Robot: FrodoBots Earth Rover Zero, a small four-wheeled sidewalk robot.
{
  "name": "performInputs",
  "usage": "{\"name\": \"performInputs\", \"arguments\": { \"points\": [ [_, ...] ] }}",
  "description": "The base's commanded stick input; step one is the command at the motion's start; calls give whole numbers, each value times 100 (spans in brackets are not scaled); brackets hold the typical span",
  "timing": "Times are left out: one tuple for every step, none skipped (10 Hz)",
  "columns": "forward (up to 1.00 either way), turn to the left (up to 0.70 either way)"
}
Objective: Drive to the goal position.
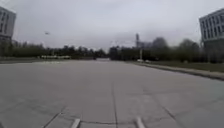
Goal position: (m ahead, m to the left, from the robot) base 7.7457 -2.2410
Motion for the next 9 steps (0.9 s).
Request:
{"name": "performInputs", "arguments": {
  "points": [
    [100, 6],
    [100, 6],
    [100, 6],
    [100, 6],
    [100, 6],
    [100, 6],
    [100, 6],
    [100, 6],
    [100, 6]
  ]
}}
